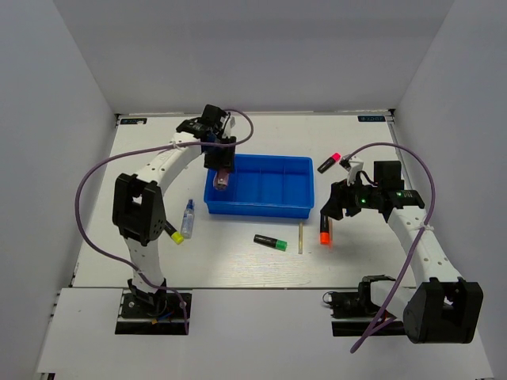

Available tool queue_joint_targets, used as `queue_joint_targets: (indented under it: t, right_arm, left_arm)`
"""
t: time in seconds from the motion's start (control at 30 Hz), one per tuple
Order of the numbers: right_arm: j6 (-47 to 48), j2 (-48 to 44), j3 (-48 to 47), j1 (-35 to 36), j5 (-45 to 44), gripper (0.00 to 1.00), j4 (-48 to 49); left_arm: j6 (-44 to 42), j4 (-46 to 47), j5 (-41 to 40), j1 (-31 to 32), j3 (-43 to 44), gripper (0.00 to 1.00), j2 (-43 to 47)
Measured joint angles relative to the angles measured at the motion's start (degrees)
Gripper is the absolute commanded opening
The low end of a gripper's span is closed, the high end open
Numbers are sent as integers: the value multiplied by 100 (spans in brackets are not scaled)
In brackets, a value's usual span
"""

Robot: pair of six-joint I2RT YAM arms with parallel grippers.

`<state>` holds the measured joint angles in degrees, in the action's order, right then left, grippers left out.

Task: Sort the stationery into containers
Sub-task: Place the stationery in the storage box, then pick up the pen from the center of the board.

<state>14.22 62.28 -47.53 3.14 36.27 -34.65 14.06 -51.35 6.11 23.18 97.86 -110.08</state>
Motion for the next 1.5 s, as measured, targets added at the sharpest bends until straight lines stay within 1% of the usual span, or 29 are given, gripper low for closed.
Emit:
queue_joint_targets:
  t: [0.07,0.13,0.23,0.27,0.43,0.53,0.63,0.67,0.7,0.73,0.77,0.8,0.87,0.9,0.93,0.97,1.0,1.03,1.07,1.1,1.13,1.17,1.2,1.23,1.27,1.3,1.33,1.43,1.5]
  right_arm:
    - [15,2,0,0,-4,72,-2]
    - [20,2,0,-2,-7,75,-2]
    - [22,2,0,-2,-13,77,-2]
    - [22,2,0,-2,-17,77,-4]
    - [20,2,0,-2,-52,78,-4]
    - [20,2,0,-2,-52,78,-4]
    - [13,2,0,-2,-63,85,-9]
    - [13,2,0,-2,-79,86,-9]
    - [11,2,0,-2,-98,86,-11]
    - [13,2,0,-2,-127,86,-11]
    - [11,2,0,-2,-155,86,-11]
    - [9,2,0,-2,-186,83,-11]
    - [-22,4,0,-2,-264,70,-4]
    - [-59,9,0,-2,-352,46,9]
    - [-118,20,-4,-2,-455,32,24]
    - [-214,48,-26,-2,-586,13,26]
    - [-264,98,-59,-2,-726,9,42]
    - [-363,160,-111,-2,-879,9,55]
    - [-496,247,-195,-2,-1054,9,57]
    - [-629,363,-317,-2,-1217,16,52]
    - [-730,498,-463,-2,-1362,19,61]
    - [-846,704,-708,0,-1556,24,13]
    - [-957,968,-1034,0,-1696,33,-28]
    - [-1038,1248,-1340,0,-1832,39,-39]
    - [-1132,1606,-1768,0,-1971,45,-144]
    - [-1222,2020,-2273,0,-2079,52,-234]
    - [-1305,2457,-2717,4,-2181,52,-225]
    - [-1517,3652,-4019,48,-2485,54,-457]
    - [-1720,4518,-4994,90,-2771,58,-748]
  left_arm:
    - [-79,-17,-98,98,-2,17,-31]
    - [-122,-20,-149,179,-2,31,-33]
    - [-160,15,-269,256,-48,41,-33]
    - [-157,20,-295,280,-90,51,-33]
    - [-151,57,-485,291,-459,52,-33]
    - [-155,28,-629,284,-549,63,-33]
    - [-138,44,-713,280,-544,65,-33]
    - [-138,44,-721,282,-544,69,-33]
    - [-140,42,-728,282,-544,76,-33]
    - [-146,39,-730,282,-544,76,-33]
    - [-136,35,-737,282,-535,76,-33]
    - [-122,39,-741,282,-525,76,-33]
    - [-118,37,-739,282,-511,76,-31]
    - [-116,39,-739,282,-507,75,-28]
    - [-111,37,-737,282,-505,69,-13]
    - [-101,35,-732,282,-507,61,9]
    - [-79,37,-726,282,-509,51,52]
    - [-68,55,-723,284,-529,26,125]
    - [-42,96,-723,286,-590,16,267]
    - [-70,173,-741,289,-761,11,516]
    - [-26,234,-776,293,-942,11,802]
    - [4,326,-870,293,-1202,16,1174]
    - [33,358,-973,291,-1464,32,1578]
    - [50,411,-1062,280,-1718,69,2002]
    - [140,444,-1207,269,-2000,76,2487]
    - [243,442,-1342,245,-2221,80,2900]
    - [339,470,-1471,186,-2452,85,3300]
    - [614,470,-1805,-101,-3143,85,4186]
    - [741,442,-1989,-299,-3589,85,4385]
